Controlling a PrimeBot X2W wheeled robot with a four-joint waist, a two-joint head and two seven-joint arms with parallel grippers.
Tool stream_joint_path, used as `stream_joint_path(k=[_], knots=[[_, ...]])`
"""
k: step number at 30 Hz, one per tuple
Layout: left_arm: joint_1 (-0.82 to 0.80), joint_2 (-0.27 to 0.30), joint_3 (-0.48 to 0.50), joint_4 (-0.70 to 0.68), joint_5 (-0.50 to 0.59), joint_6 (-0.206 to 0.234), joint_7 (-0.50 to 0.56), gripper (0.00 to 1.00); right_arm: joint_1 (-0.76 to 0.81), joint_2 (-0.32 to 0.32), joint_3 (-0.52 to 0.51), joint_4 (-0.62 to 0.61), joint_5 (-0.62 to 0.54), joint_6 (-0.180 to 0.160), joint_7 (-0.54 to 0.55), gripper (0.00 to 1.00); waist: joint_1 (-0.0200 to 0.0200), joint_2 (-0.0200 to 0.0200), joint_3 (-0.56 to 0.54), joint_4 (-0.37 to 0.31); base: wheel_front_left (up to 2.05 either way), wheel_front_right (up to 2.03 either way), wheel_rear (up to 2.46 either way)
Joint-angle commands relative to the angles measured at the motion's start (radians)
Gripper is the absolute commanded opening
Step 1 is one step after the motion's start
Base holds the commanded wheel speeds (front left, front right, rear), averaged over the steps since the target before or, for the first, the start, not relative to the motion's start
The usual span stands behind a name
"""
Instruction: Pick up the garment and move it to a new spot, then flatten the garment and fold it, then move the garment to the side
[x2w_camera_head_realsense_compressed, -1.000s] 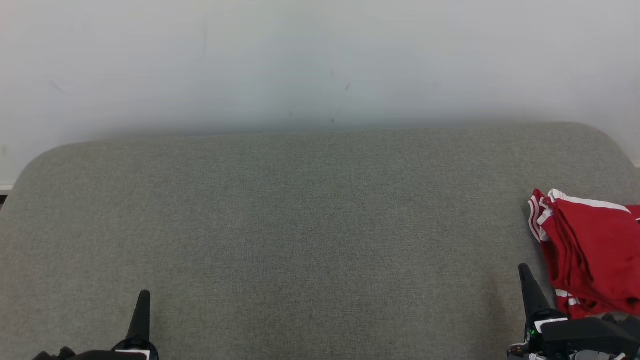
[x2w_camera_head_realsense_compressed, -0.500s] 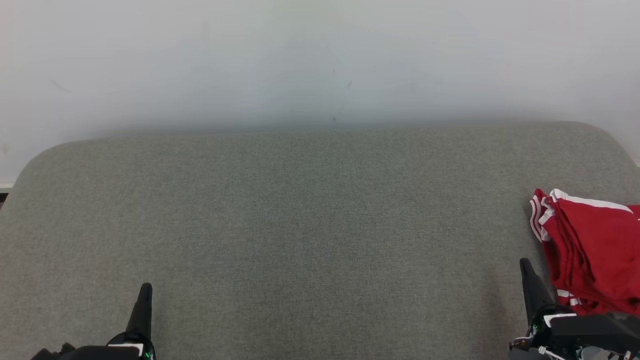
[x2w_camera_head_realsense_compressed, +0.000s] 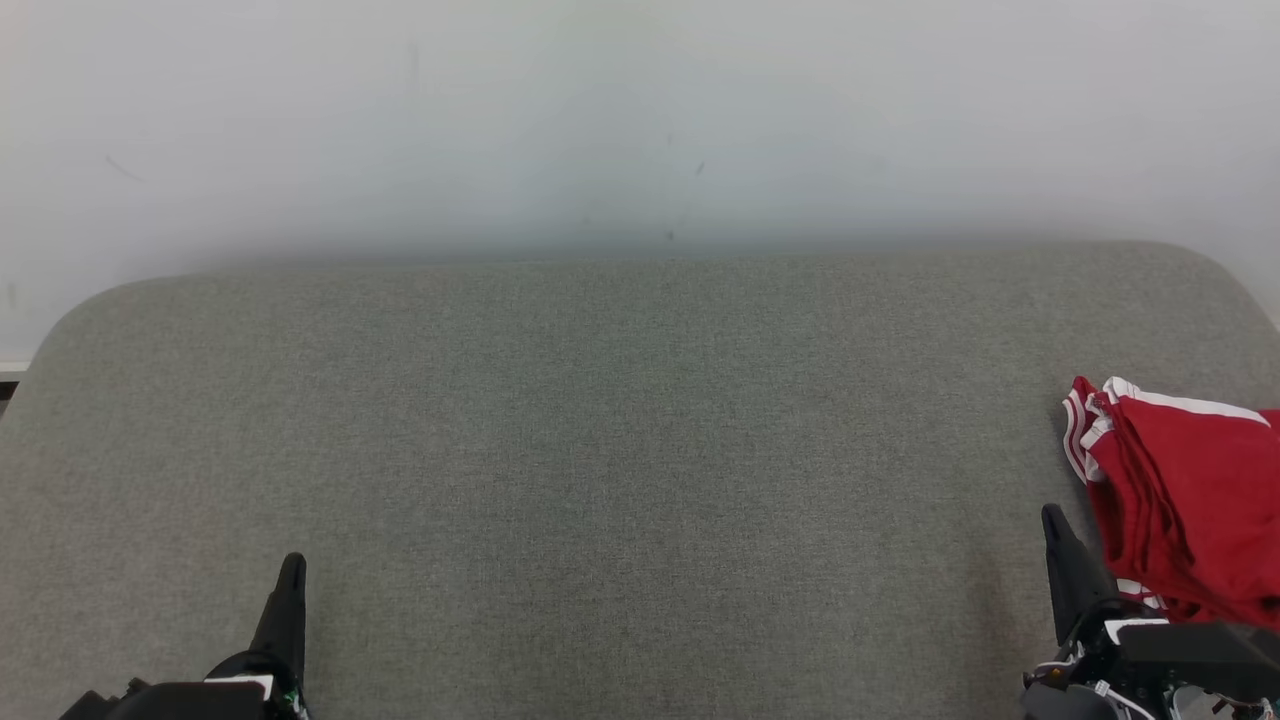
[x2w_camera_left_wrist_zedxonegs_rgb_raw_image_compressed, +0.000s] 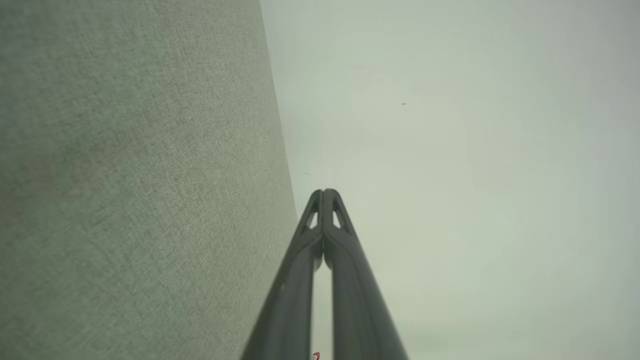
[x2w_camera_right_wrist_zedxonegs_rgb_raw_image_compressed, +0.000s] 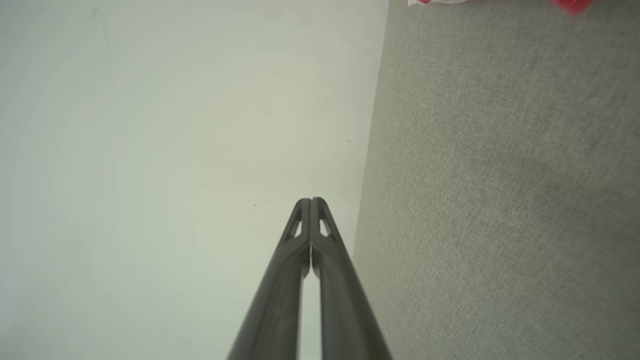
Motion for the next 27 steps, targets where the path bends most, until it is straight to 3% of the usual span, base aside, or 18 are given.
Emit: stream_joint_path(k=[1,27], knots=[[-0.011,0.006,0.004,0.000,-0.024,-0.009,0.007,0.00,-0.008,0.000,-0.003,-0.004,0.018,-0.002,0.005,0.00,-0.0001,-0.0001,0.000,0.000,0.00,0.00,0.00],[-0.017,0.006,0.004,0.001,-0.050,-0.008,0.012,0.00,-0.011,0.000,-0.005,-0.005,0.044,-0.002,0.012,0.00,-0.0001,-0.0001,0.002,0.001,0.00,0.00,0.00]])
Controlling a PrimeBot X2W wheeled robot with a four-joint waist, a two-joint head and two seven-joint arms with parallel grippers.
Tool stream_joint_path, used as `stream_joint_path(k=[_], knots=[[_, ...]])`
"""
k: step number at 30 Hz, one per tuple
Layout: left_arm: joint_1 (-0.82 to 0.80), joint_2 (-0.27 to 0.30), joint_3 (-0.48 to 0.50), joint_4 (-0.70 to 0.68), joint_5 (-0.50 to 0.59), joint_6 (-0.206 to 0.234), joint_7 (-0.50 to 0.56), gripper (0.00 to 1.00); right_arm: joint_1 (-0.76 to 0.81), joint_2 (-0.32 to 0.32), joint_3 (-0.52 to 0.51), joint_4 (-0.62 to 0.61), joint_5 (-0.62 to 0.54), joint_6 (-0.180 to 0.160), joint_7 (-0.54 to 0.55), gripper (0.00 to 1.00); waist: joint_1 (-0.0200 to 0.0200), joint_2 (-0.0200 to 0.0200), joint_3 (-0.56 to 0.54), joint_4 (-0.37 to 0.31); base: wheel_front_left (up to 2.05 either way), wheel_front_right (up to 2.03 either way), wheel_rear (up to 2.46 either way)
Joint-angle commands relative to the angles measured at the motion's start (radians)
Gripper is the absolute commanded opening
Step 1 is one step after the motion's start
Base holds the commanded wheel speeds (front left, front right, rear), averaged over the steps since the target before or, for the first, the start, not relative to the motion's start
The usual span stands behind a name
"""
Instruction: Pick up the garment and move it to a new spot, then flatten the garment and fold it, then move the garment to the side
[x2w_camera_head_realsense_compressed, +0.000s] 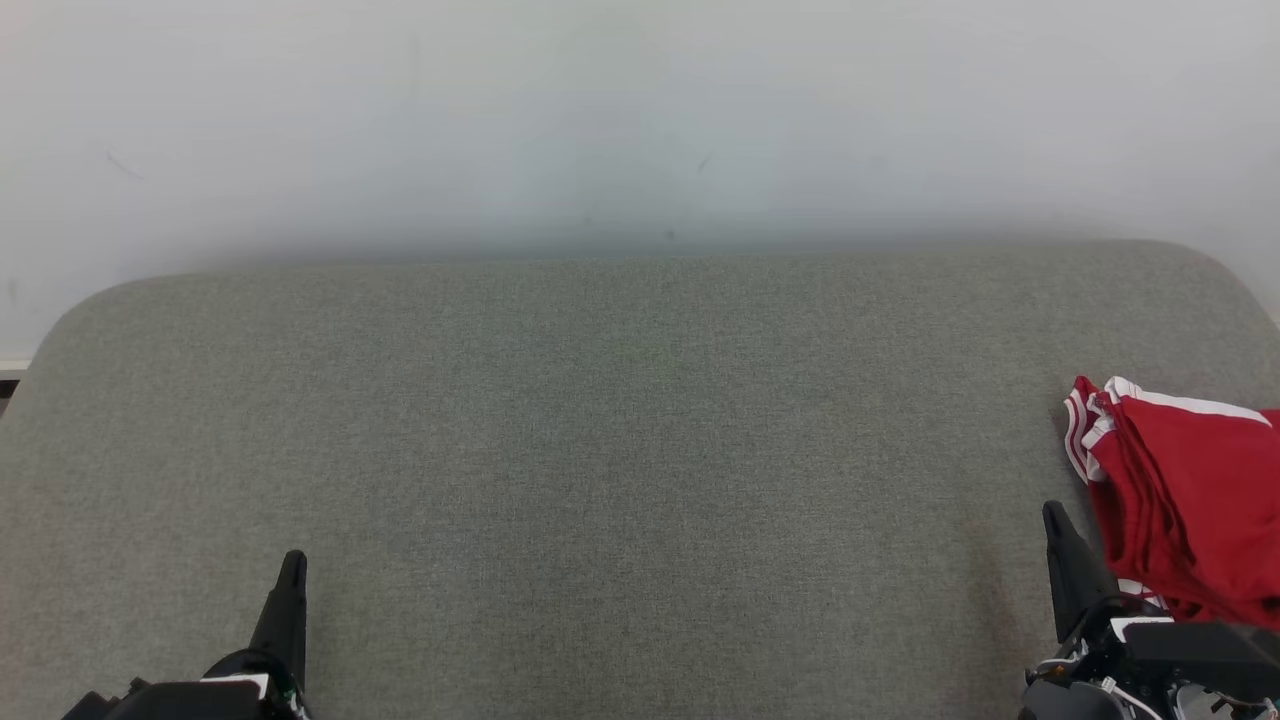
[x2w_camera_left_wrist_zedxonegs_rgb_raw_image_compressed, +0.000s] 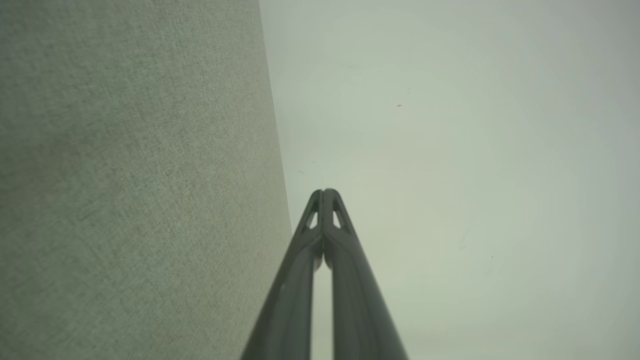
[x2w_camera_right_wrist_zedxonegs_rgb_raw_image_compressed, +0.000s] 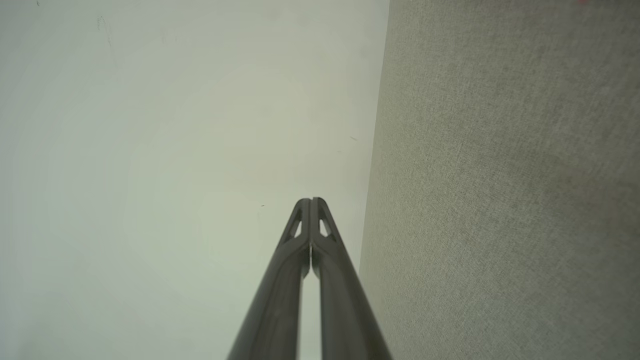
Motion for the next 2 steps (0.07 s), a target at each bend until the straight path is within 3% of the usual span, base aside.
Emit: stream_joint_path(k=[1,2], knots=[[-0.011,0.005,0.003,0.001,-0.005,-0.003,0.000,0.00,-0.008,0.000,-0.001,-0.001,0.001,-0.002,0.003,0.00,0.0000,-0.0001,0.000,0.000,0.00,0.00,0.00],[-0.011,0.005,0.003,0.001,-0.005,-0.003,0.000,0.00,-0.008,0.000,-0.001,-0.001,0.001,-0.002,0.003,0.00,0.0000,-0.0001,0.000,0.000,0.00,0.00,0.00]])
